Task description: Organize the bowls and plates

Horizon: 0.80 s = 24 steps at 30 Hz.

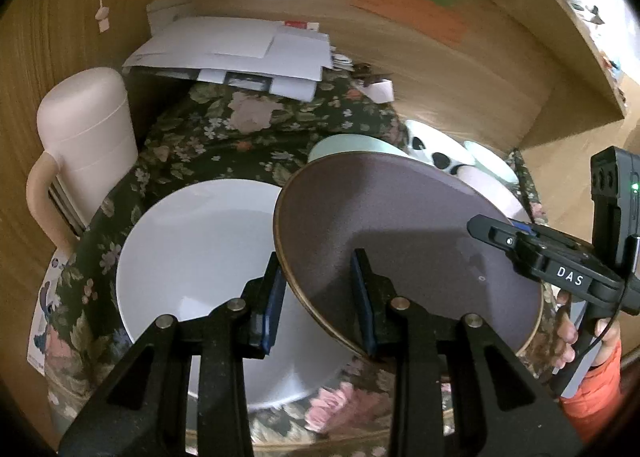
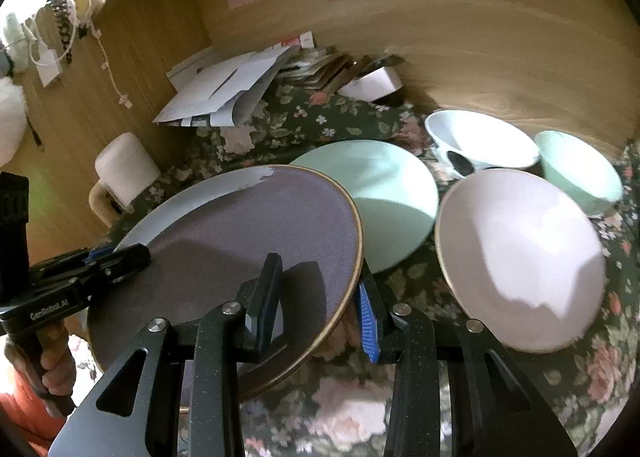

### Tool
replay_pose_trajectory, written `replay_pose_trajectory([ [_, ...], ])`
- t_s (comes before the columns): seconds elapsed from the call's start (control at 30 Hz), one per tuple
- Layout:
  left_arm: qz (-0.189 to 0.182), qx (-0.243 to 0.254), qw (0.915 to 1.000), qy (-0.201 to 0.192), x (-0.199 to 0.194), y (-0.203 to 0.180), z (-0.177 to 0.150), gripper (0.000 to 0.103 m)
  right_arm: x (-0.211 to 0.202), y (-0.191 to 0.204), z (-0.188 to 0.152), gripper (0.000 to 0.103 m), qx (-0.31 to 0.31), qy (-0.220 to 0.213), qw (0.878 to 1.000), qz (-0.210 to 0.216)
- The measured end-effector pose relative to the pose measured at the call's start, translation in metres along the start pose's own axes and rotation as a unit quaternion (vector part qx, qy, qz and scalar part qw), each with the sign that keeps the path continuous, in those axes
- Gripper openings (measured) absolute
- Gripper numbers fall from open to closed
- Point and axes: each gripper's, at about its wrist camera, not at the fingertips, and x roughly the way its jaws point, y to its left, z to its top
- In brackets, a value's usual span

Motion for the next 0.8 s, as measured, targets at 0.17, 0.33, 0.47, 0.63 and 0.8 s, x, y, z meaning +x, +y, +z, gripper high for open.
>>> replay_pose_trajectory([
  [0.17, -0.009, 0.010, 0.9999, -0.001, -0.007, -0.015, -0.008, 0.032, -0.019, -0.005, -0.012, 0.032, 0.005, -0.007, 1.000, -0.008],
  [0.33, -0.018, 0.018, 0.9997, 0.002, -0.012, -0.030, -0.019, 0.032, -0.035, -0.011, -0.023, 0.032, 0.013, -0.012, 1.000, -0.017],
  [0.47, -0.024, 0.024, 0.9994, 0.005, -0.013, -0.039, -0.026, 0.032, -0.046, -0.015, -0.034, 0.032, 0.021, -0.017, 0.999, -0.022],
  [0.63, -0.029, 0.033, 0.9990, 0.009, -0.014, -0.049, -0.034, 0.032, -0.054, -0.021, -0.047, 0.032, 0.029, -0.017, 0.999, -0.027],
  [0.8, -0.029, 0.041, 0.9986, 0.017, -0.009, -0.058, -0.040, 0.032, -0.057, -0.029, -0.060, 0.032, 0.039, -0.014, 0.999, -0.032],
])
